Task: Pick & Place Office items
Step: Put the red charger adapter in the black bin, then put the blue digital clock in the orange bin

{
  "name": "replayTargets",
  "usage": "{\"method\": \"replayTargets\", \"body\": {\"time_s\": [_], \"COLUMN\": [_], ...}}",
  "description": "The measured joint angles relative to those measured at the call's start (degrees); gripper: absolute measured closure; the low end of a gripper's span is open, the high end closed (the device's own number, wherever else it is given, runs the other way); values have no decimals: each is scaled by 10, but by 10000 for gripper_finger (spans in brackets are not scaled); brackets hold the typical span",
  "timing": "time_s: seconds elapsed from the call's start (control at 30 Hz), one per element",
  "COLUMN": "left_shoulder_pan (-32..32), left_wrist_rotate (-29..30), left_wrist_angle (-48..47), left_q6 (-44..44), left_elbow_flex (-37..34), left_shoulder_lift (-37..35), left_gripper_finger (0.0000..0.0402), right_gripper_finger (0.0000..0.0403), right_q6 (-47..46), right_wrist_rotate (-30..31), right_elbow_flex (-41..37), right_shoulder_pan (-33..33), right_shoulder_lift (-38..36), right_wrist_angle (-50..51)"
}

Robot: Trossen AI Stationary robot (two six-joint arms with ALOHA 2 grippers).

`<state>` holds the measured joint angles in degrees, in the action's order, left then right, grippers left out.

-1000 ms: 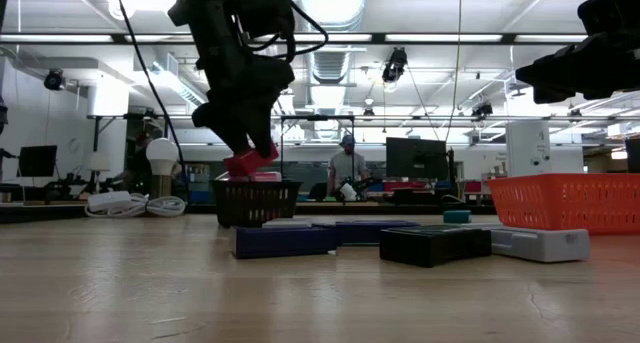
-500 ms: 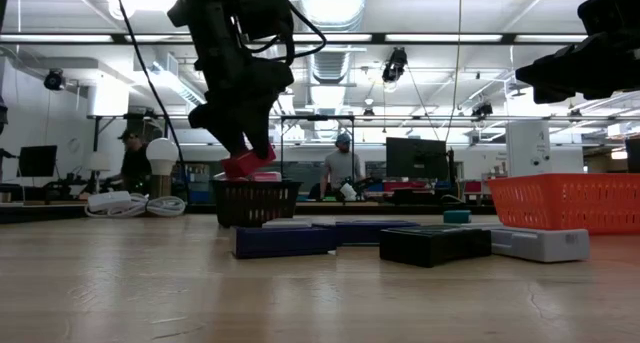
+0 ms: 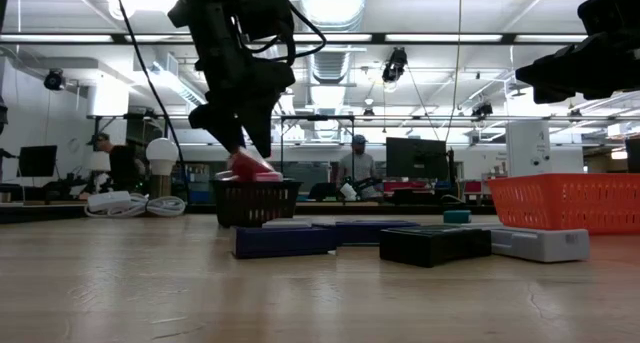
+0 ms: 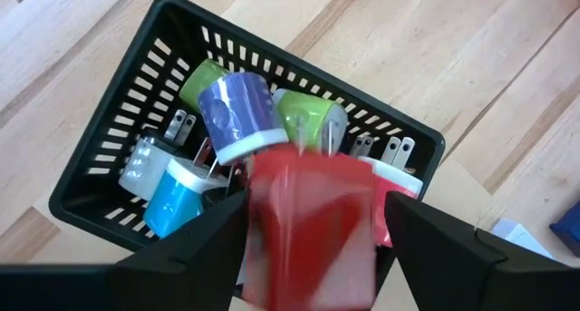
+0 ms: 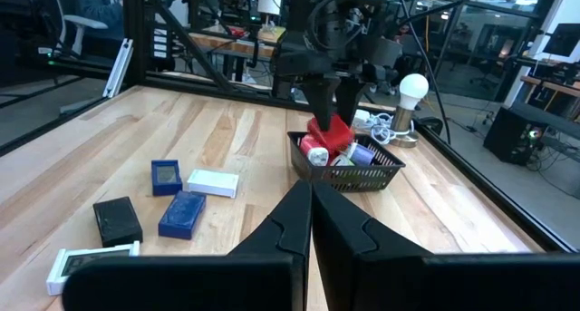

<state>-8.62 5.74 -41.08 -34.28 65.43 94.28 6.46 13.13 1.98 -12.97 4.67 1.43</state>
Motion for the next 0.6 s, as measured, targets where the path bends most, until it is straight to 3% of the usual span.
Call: {"method": "replayTargets", "body": {"time_s": [0.6], "left_shoulder_pan": [0], "left_wrist_rotate": [0], "left_wrist_angle": [1], "left_q6": [0], "left_elbow_flex": [0], "left_shoulder_lift": [0], "left_gripper_finger": [122], "right_gripper_finger": [394], "right_q6": [0], "right_wrist_rotate": [0], "right_elbow_flex": [0], "right_shoulder_pan": [0], "right_shoulder_lift": [0], "right_wrist_angle": [0]}}
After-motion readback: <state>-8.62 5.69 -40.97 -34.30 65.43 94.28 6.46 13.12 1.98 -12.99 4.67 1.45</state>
